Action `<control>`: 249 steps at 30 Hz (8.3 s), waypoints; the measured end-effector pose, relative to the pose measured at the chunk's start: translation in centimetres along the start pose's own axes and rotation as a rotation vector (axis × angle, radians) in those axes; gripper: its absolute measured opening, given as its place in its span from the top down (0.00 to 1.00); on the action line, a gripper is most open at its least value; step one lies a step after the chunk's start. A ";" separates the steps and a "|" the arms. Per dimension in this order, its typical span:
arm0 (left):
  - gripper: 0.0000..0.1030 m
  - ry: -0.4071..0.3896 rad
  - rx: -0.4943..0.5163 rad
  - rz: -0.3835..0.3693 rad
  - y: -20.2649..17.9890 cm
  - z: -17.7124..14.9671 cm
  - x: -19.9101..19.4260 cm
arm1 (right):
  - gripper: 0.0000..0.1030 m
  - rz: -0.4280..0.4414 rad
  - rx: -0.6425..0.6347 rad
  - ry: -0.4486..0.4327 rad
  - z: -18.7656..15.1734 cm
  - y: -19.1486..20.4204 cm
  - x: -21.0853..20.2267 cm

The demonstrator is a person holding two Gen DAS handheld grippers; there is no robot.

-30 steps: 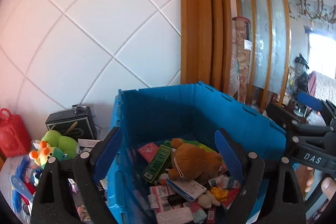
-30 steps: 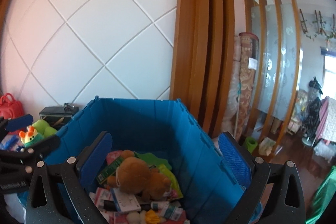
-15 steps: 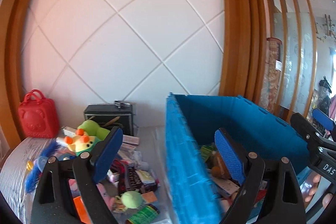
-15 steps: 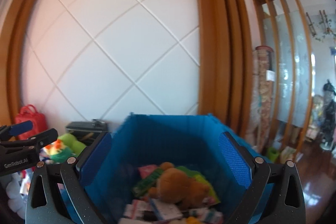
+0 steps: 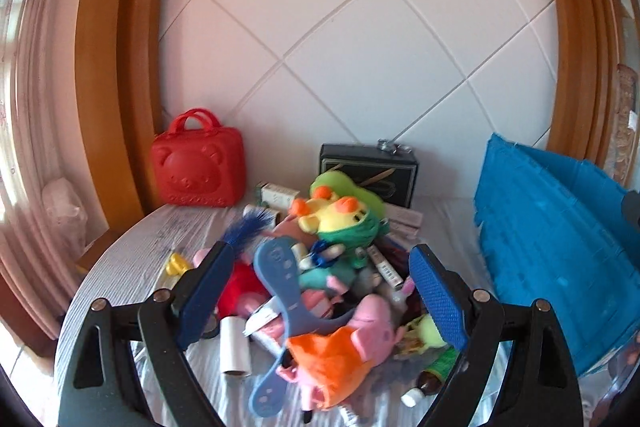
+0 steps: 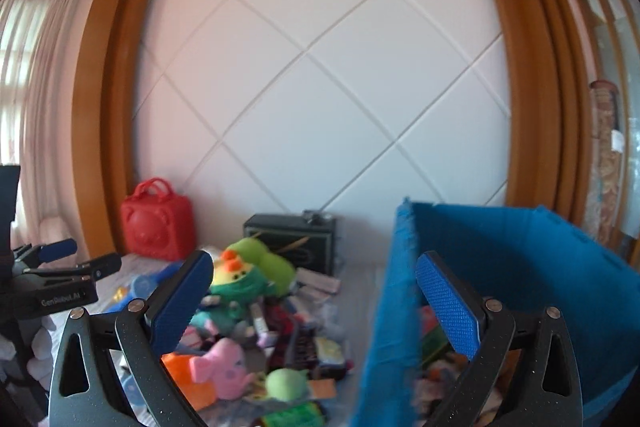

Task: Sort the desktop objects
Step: 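Withdraw both tools from the crate back to the pile, then grasp the toothpaste tube with the left tool while the right tool grasps the floss box, then carry the toothpaste tube and clear floss box over the blue crate, then open both tools to drop the toothpaste tube and floss box into the crate, then withdraw both tools from the crate back to the pile, then grasp the pink pig plush with the left tool while the right tool grips its other side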

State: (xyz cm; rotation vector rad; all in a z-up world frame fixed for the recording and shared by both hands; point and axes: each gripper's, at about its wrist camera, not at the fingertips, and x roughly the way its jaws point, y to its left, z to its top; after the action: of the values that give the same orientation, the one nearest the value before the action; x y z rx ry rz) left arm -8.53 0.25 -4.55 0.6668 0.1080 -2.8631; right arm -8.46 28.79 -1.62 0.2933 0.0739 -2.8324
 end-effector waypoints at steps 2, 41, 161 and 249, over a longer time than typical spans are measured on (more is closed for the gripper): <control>0.12 0.057 0.008 0.033 2.2 -1.7 1.3 | 0.00 0.028 0.000 0.044 -1.0 2.0 1.5; 0.41 0.618 0.075 -0.153 -3.1 -22.2 16.6 | 0.00 -0.321 0.162 0.659 -28.4 0.7 9.6; 0.84 0.764 0.468 -0.463 -49.0 2.4 14.3 | 0.05 -0.301 0.124 0.936 -6.3 -35.6 15.6; 0.08 0.533 -0.018 -0.001 1.0 -15.8 17.1 | 0.00 0.452 -0.088 0.853 -20.2 9.6 24.2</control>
State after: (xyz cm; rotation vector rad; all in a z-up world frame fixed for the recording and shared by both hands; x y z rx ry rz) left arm -16.55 -1.90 -26.33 1.4042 0.2098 -2.6034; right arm -24.38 14.39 -26.59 1.2850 0.2667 -2.0748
